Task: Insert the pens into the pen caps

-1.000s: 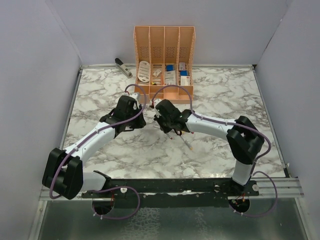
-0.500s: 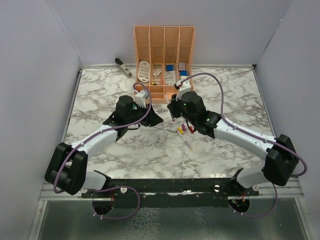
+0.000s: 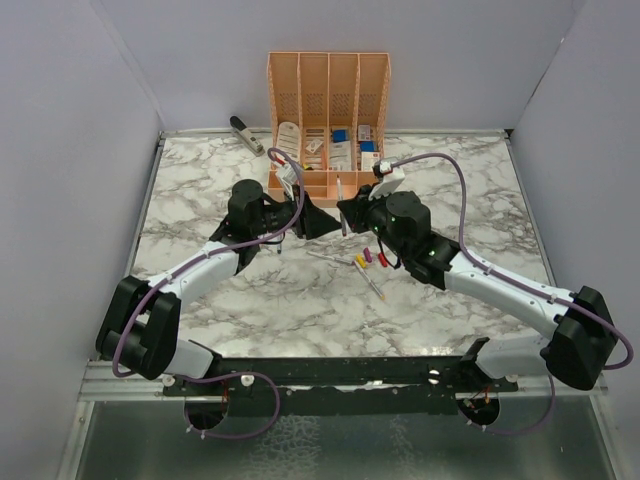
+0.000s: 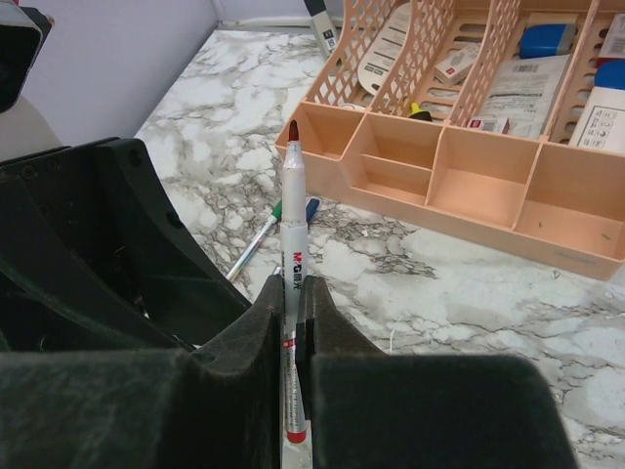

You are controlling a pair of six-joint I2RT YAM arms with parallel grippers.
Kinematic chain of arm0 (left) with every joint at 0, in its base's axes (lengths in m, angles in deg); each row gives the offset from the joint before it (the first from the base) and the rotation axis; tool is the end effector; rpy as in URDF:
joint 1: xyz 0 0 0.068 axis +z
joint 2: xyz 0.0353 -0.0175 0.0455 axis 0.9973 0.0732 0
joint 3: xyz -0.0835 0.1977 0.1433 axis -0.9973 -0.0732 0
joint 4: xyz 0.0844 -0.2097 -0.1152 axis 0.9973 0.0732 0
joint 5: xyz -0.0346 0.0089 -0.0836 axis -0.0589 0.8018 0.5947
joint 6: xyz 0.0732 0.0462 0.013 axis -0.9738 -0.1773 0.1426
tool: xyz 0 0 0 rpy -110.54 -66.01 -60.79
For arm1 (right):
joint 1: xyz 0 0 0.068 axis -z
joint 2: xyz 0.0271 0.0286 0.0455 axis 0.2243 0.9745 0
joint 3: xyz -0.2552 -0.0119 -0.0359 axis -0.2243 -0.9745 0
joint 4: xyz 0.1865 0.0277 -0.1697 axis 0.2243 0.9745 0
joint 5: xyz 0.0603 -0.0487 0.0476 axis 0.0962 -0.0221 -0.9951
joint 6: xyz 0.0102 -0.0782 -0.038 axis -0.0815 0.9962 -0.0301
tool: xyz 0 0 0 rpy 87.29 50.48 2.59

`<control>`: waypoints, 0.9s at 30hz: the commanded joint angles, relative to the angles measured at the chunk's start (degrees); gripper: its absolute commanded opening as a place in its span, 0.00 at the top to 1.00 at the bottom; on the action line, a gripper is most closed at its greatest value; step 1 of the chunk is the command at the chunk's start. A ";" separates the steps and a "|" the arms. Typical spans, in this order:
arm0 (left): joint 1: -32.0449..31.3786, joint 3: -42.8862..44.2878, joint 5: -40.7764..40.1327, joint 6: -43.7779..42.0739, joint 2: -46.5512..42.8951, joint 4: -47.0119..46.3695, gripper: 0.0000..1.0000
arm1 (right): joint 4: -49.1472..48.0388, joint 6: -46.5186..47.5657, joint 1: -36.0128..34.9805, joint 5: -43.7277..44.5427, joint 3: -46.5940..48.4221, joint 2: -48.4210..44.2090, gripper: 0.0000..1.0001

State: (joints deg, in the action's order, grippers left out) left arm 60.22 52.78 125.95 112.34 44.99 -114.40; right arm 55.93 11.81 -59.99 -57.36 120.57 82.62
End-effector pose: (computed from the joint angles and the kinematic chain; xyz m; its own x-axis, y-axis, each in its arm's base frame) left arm 0.2770 -0.1946 0.2641 -0.6200 -0.1615 -0.7678 0.7201 0.2714 -0.6386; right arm 0.2472 0.2360 0.2952 -0.3376 0.1751 -0.9249 -0.4405 0.8389 0.3197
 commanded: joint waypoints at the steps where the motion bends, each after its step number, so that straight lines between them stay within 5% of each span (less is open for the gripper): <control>1: -0.17 1.46 3.00 2.18 0.17 -4.39 0.59 | -3.72 -1.69 -0.17 -1.25 -0.81 -1.10 0.99; 22: -0.20 1.84 -0.48 2.61 1.77 -4.45 0.58 | -3.89 -4.99 -0.17 -9.25 -1.07 0.40 0.99; 27: -0.19 1.78 -1.33 2.77 1.49 -4.83 0.69 | -3.54 -5.27 -0.17 -9.57 -0.71 1.03 0.99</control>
State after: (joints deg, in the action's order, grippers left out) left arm 60.17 52.81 126.59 115.11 46.50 -116.72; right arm 53.63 7.52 -59.99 -64.77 120.24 82.84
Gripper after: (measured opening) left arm 0.371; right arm 0.048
